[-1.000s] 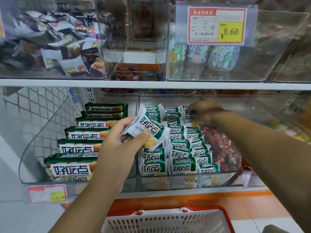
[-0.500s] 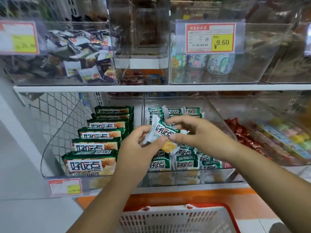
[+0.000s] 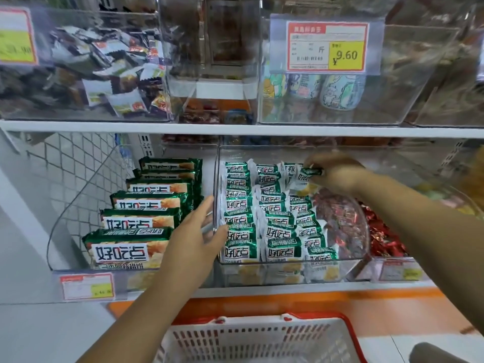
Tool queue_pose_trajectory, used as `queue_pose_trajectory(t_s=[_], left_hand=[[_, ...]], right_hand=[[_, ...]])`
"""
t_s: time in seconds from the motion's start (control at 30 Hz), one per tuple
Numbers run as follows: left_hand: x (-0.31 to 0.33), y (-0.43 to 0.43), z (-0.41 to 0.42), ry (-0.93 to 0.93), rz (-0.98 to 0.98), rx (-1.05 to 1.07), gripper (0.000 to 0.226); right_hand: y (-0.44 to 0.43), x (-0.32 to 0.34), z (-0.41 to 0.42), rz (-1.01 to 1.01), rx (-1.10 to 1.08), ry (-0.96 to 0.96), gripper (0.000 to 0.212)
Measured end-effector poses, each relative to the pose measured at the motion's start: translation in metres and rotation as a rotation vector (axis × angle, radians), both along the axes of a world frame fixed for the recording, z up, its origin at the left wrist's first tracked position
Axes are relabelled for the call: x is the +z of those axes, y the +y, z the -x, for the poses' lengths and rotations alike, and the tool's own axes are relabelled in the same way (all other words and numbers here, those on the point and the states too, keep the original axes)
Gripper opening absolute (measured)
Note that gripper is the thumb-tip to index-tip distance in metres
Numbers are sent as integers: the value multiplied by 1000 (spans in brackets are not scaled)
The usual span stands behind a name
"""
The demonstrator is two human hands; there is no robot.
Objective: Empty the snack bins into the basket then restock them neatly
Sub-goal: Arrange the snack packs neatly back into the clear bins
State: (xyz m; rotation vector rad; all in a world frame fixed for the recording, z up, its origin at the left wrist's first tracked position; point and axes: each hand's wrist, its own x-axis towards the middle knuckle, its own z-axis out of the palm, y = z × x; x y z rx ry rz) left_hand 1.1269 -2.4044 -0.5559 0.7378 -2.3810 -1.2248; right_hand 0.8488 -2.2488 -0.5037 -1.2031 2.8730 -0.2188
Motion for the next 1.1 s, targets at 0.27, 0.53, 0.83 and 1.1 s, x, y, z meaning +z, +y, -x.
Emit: queue_pose_trajectory(t_s=[0.27, 0.53, 0.83, 1.1], left_hand=[[-8, -3, 2, 44, -5, -4, 65], [-9, 0, -8, 89, 46, -1, 66], [-82, 58, -86, -105, 320, -347, 38], [-281, 76, -145, -802, -143, -465, 48]], right_hand=[[-9, -3, -6, -166, 40, 39, 36], [-6, -11, -15, -179, -37, 220, 43], [83, -76, -199, 500, 397, -268, 26], [156, -320, -233, -378, -78, -914, 55]])
